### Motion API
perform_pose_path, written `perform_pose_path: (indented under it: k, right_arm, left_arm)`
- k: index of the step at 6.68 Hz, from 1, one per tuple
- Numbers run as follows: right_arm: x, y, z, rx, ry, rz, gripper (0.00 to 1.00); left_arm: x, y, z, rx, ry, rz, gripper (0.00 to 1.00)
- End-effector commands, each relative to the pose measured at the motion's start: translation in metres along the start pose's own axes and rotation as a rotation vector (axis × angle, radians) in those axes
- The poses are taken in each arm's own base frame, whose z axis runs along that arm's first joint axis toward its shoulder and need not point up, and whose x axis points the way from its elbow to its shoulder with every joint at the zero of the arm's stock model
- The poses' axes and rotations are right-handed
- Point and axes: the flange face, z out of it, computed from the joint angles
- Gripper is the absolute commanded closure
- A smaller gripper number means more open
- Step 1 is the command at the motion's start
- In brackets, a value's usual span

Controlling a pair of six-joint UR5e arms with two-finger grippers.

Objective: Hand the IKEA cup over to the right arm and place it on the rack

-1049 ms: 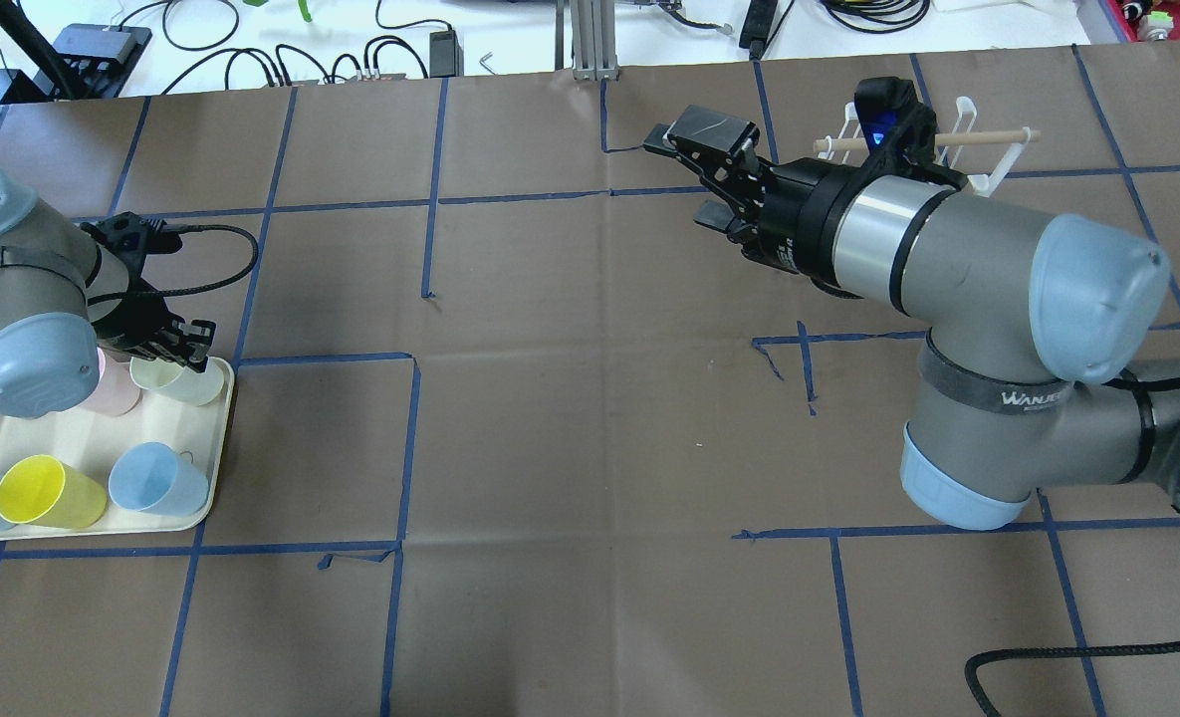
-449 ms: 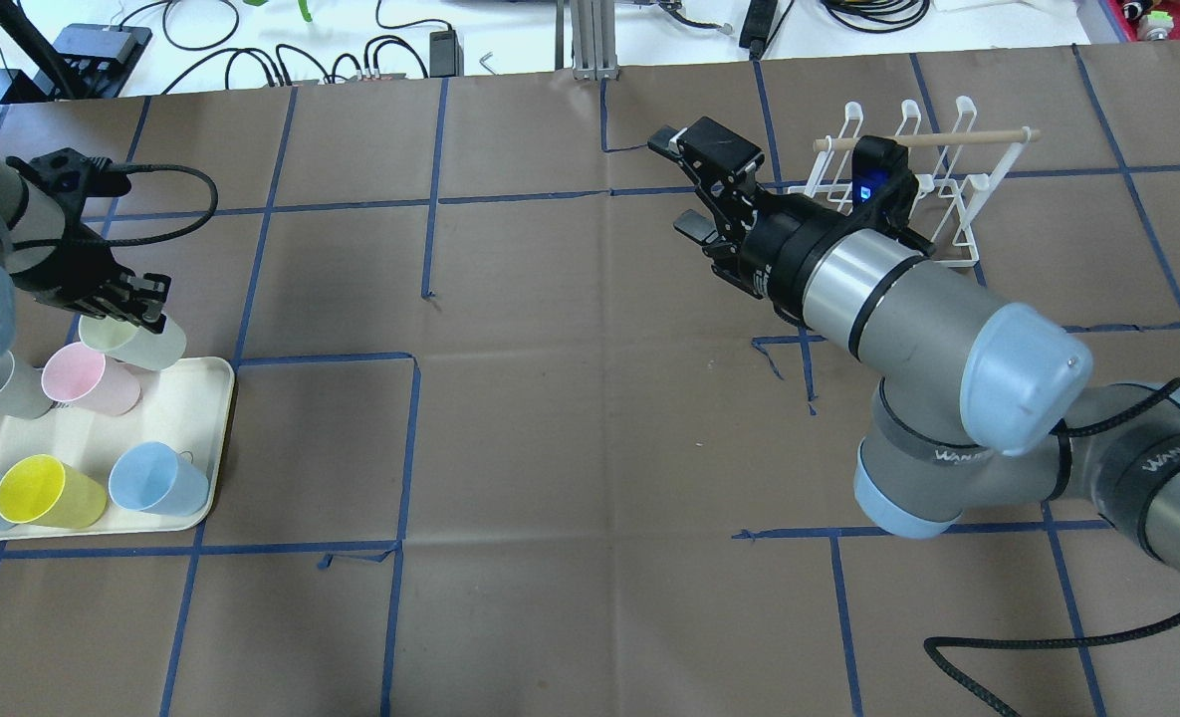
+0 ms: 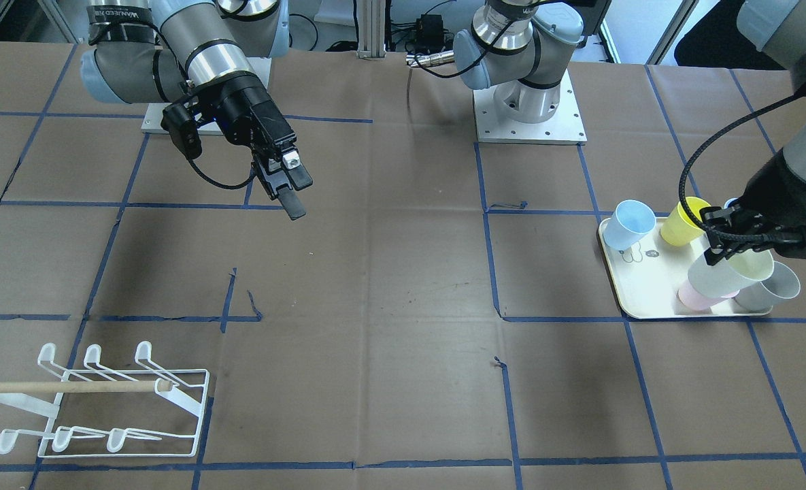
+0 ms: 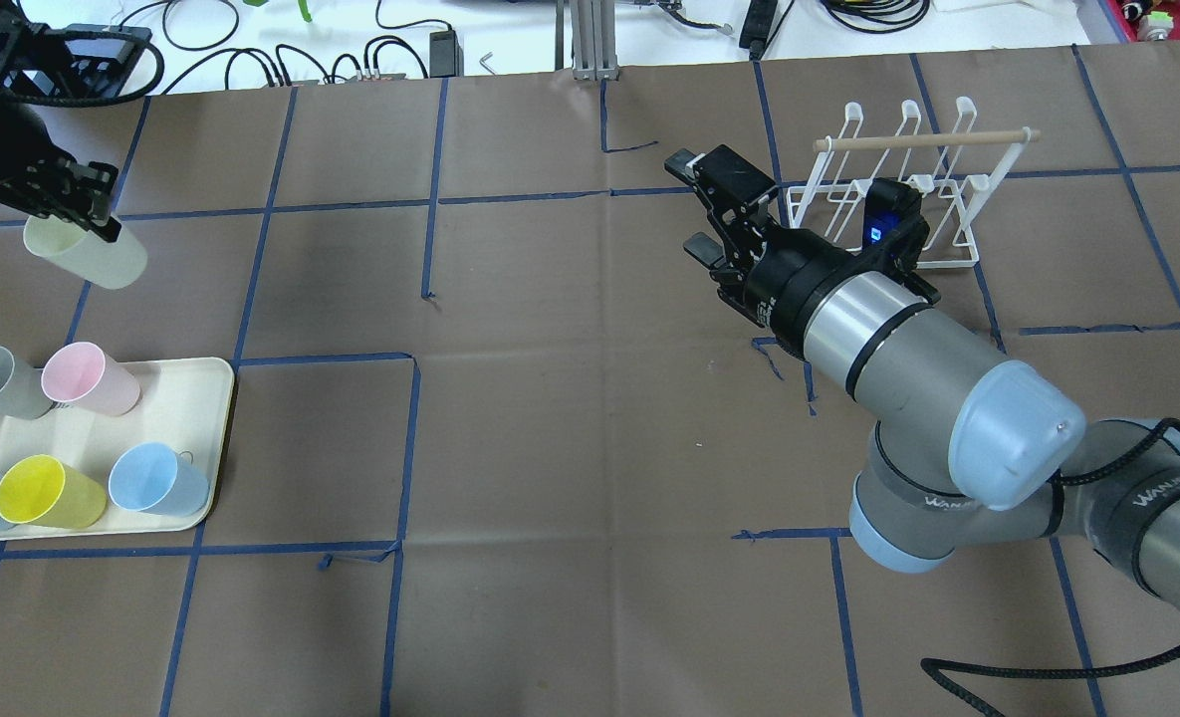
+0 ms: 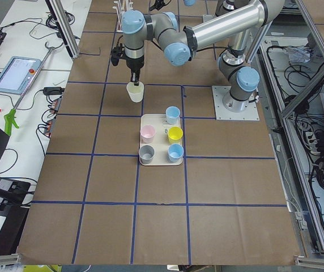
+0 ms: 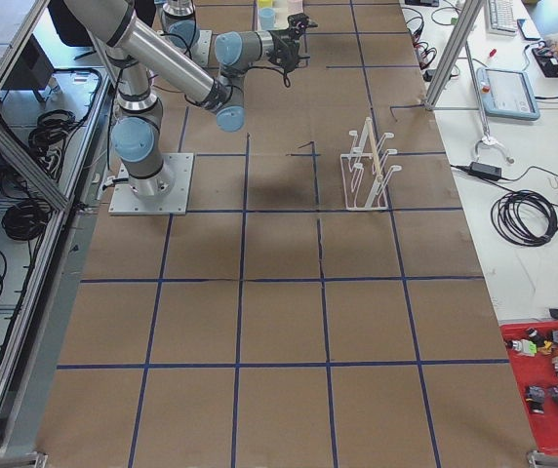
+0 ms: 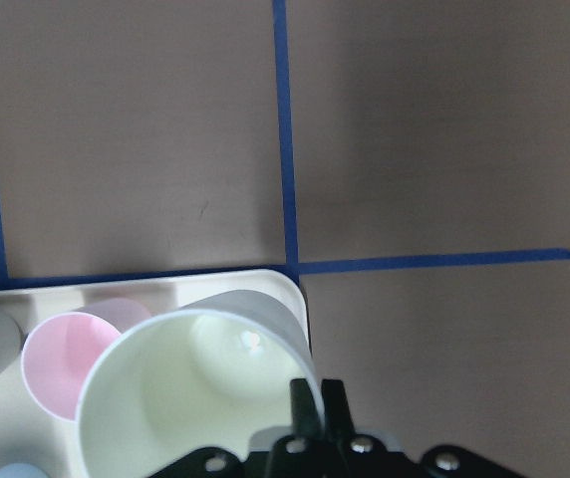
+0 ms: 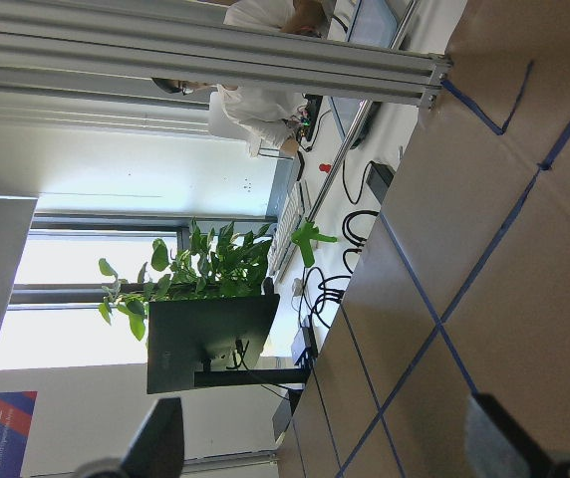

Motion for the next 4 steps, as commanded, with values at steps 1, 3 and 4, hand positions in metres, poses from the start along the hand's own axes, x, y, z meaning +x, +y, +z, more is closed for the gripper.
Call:
perform_pose_path:
  k: [1, 3, 4]
  right_arm:
    - [0.007, 0.011, -0.018, 0.014, -0.010, 0.002, 0.00]
    - [0.011, 0.010, -0.015, 0.009, -0.001, 0.006, 0.00]
    - [0.011, 0.010, -0.014, 0.008, 0.003, 0.006, 0.00]
  left_arm:
    - [0.024, -0.020, -0.030, 0.133, 0.137, 0.032, 1.00]
    - [0.056, -0.043, -0.042, 0.409, 0.403, 0.101, 1.00]
    - [0.086, -0.048, -0.043, 0.519, 0.525, 0.174, 1.00]
